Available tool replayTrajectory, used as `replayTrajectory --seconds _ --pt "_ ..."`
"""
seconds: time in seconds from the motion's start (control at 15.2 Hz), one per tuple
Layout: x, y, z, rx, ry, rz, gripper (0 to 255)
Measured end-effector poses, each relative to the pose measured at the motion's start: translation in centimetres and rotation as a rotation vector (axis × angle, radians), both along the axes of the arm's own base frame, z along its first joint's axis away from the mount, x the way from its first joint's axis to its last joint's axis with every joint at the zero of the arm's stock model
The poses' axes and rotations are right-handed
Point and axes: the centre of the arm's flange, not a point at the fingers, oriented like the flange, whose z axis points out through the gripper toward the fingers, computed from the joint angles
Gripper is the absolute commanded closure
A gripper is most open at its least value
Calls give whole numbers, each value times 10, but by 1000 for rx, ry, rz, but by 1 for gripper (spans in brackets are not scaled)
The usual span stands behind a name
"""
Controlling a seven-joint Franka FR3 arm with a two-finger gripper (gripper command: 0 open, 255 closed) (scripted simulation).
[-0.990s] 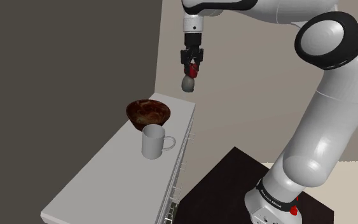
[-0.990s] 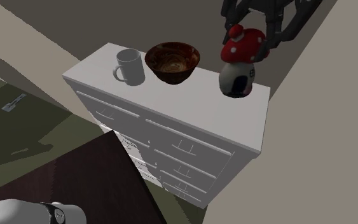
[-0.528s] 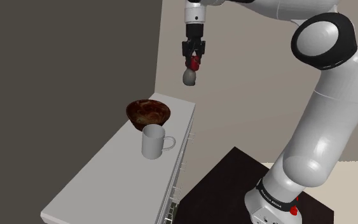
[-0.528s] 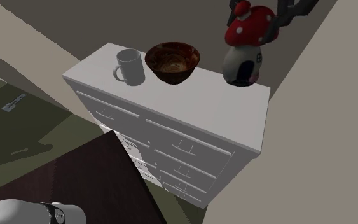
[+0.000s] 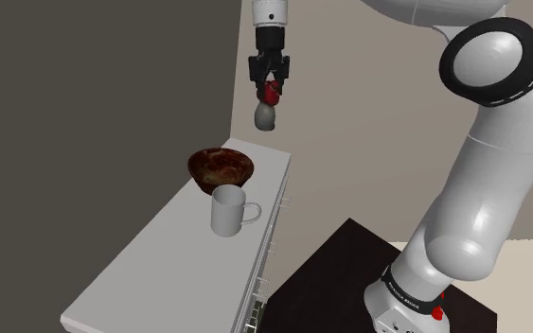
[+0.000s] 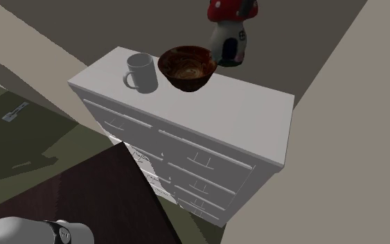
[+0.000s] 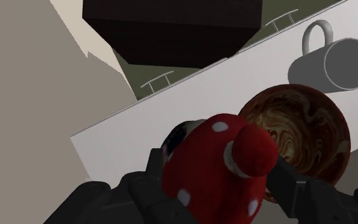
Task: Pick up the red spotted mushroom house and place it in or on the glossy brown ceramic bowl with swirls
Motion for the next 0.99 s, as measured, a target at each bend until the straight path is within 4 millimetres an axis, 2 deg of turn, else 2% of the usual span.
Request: replayTrajectory --seconds 0.2,0.73,0.86,0.99 --pt "1 34 5 0 0 0 255" --pt "-7 139 18 0 0 0 255" --pt "-7 150 15 0 0 -1 255" --pt "-7 152 6 0 1 -1 255"
